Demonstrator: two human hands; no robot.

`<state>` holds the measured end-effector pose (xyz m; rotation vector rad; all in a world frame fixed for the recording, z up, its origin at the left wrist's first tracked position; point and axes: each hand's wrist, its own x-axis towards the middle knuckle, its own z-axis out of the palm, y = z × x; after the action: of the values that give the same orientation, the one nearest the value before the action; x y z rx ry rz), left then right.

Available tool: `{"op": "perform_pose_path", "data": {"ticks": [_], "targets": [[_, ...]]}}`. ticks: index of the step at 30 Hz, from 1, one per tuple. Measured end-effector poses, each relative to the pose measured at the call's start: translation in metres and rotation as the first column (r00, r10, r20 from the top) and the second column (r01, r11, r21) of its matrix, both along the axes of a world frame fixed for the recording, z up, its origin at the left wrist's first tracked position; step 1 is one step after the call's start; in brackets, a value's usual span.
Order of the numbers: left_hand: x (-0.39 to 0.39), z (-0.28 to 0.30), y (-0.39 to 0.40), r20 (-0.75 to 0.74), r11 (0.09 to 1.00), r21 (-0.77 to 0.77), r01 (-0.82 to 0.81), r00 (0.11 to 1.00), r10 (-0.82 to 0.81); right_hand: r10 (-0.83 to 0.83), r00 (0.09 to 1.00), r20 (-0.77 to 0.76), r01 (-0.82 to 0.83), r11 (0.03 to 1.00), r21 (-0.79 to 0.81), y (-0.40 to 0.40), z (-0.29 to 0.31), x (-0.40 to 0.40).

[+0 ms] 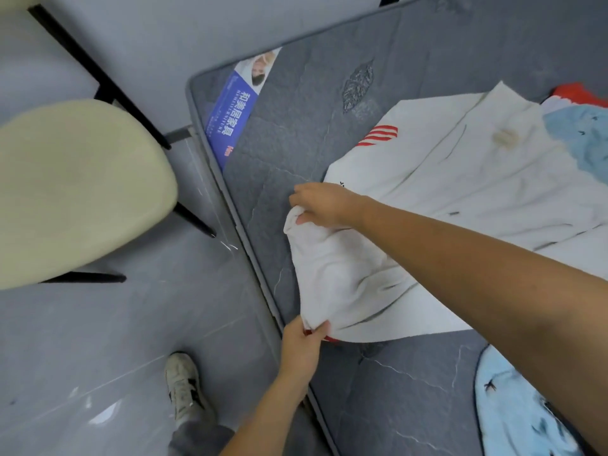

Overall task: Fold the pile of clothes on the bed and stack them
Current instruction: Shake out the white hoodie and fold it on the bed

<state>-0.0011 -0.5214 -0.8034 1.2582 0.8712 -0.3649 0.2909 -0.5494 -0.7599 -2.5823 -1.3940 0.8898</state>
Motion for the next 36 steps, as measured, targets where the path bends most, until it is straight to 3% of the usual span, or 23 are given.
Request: {"op": "perform_pose_path", "data": {"ticks": [3,8,15,20,27,32,36], "targets": [[0.017,0.030,0.025,0.071,0.999,0.030,-0.023,0.997,0.021,-0.147,0.988,-0.053,0.152,0.979,0.136,-0.016,0.041,0.014],[0.071,0.114,0.075,0.193,0.989,0.150,-0.010,0.981,-0.019,-0.360,0.933,-0.015,0.347,0.885,0.311,-0.043,0.143,0.041],[0.181,0.273,0.137,0.393,0.926,0.358,0.118,0.881,-0.264,-0.701,0.710,-0.064,0.603,0.558,0.571,-0.111,0.323,0.069],[0.260,0.418,0.151,0.535,0.852,0.494,0.175,0.711,-0.456,-0.813,0.574,-0.097,0.602,0.339,0.723,-0.152,0.446,0.066],[0.325,0.591,0.155,0.627,0.770,0.571,0.284,0.455,-0.633,-0.913,0.397,-0.098,0.539,0.146,0.829,-0.184,0.573,0.024],[0.346,0.663,0.162,0.660,0.715,0.627,0.308,0.278,-0.698,-0.952,0.271,-0.141,0.504,0.015,0.863,-0.174,0.622,-0.029],[0.336,0.691,0.183,0.633,0.626,0.649,0.432,0.149,-0.759,-0.971,0.188,-0.151,0.468,-0.047,0.883,-0.145,0.649,-0.094]]}}
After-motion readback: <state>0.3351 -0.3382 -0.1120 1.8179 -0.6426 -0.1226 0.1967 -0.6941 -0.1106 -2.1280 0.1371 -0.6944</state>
